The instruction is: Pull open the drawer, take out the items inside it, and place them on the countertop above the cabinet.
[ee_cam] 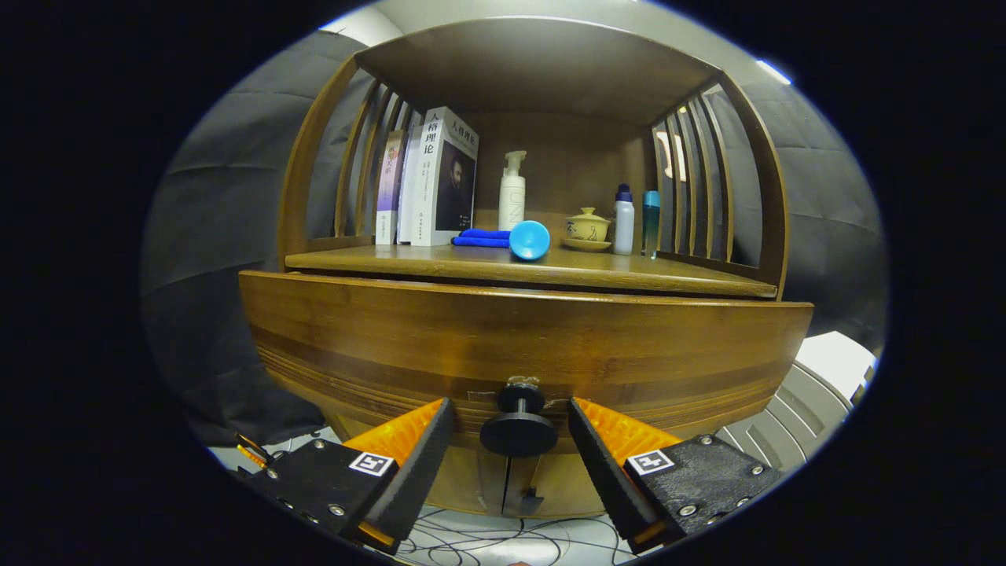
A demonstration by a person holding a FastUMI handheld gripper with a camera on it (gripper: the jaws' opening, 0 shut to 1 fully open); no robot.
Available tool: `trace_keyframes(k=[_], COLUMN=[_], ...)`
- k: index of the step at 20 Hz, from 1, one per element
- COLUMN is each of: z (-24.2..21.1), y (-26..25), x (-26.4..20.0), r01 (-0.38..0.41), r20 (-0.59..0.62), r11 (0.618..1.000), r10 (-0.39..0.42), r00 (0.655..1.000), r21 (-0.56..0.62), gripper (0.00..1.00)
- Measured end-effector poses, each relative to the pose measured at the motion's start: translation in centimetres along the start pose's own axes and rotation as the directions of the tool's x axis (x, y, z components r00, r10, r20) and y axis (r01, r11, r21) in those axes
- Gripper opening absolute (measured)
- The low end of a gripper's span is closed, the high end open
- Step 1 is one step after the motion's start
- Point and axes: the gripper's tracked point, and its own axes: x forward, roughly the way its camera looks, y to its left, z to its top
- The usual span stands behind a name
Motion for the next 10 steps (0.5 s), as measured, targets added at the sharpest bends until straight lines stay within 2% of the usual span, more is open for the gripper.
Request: trace_keyframes(k=[5,10], z=[0.2,0.7], y=[-0.2,-0.3], x=[1.7,3.6], r01=[0.019,0.029], r20=[0.002,-0.011], r11=[1.0,1.0], r10=[-0.019,-0.029], r00=[1.0,1.0], r21=[-0.023,0.006], gripper=[0.92,0.92])
